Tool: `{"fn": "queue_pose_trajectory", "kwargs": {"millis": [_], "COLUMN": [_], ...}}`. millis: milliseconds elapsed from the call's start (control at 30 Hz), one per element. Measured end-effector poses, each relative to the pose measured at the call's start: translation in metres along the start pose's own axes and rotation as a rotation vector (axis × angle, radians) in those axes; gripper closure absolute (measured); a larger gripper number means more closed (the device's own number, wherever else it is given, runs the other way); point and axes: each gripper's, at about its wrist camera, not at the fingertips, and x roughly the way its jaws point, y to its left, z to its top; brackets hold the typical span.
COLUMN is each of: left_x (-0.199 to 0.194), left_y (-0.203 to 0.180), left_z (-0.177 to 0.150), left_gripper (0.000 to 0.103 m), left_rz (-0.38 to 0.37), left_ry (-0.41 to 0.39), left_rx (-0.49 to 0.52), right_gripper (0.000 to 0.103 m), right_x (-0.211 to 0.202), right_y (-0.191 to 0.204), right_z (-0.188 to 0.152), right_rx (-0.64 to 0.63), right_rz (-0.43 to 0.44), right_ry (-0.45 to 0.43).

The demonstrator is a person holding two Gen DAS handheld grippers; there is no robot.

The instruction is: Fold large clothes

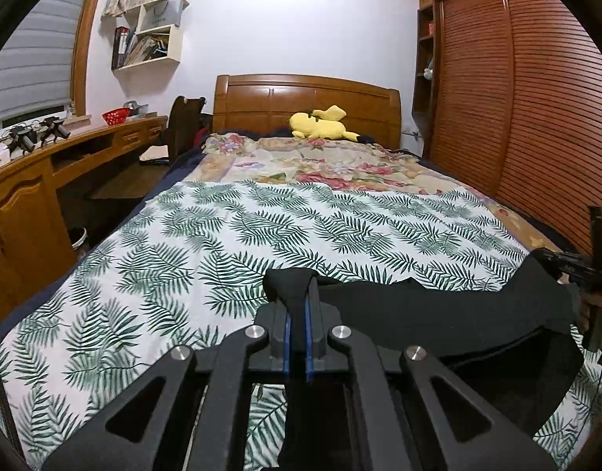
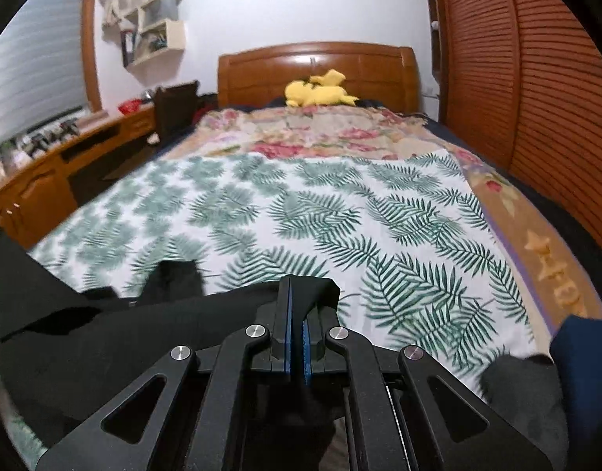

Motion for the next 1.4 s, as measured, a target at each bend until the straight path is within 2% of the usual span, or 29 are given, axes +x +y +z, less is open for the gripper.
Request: {"fn": "queue_pose_trajectory", "kwargs": {"millis": [200,300,467,500,533,567,600,633,700,967,1167,1400], "left_x": [0.031,0.039,0.040,0.038,0.036,0.032,0.030,0.027,0.023,0.016,0.009,-0.004], "left_y": [0.002,-0.001,-0.001,0.000,0.001,0.001,0.002,0.002,-0.001,-0.021,-0.044,-0.068], "left_z": [-0.008,-0.013,-0.016,-0.016,-0.016,-0.015,-0.015,-0.014,-0.013,-0.020,-0.031,-0.052], "left_gripper": [0.099,0.097,0.088,0.085,0.083,0.082,0.081,0.081,0.080,0.080,0.079,0.079], "left_rz": [-0.039,-0.037,-0.028,-0.031,-0.034,-0.039,-0.042,-0.046,-0.063,-0.152,-0.187,-0.254], "left_ry": [0.059,0.089,0.114,0.112,0.110,0.105,0.101,0.097,0.096,0.120,0.144,0.185], "left_rx": [-0.037,-0.022,-0.001,-0.003,-0.005,-0.006,-0.007,-0.007,0.000,0.037,0.083,0.102], "right_gripper": [0.102,0.102,0.096,0.088,0.068,0.055,0.034,0.029,0.028,0.028,0.028,0.029], "right_x": [0.049,0.067,0.071,0.068,0.064,0.058,0.052,0.044,0.036,0.017,0.013,-0.007], "right_y": [-0.003,-0.003,0.008,0.011,0.014,0.018,0.021,0.024,0.031,0.080,0.098,0.101], "right_z": [0.003,0.000,-0.002,-0.002,-0.002,-0.002,-0.001,0.000,0.001,-0.009,-0.034,-0.080], "right_rx": [0.003,0.004,-0.050,-0.062,-0.075,-0.092,-0.103,-0.110,-0.129,-0.207,-0.214,-0.198], "right_rz": [-0.079,-0.109,-0.146,-0.149,-0.163,-0.187,-0.203,-0.205,-0.200,-0.056,0.006,0.065], "right_ry": [0.064,0.104,0.128,0.122,0.113,0.093,0.069,0.046,0.036,0.045,0.125,0.223]}}
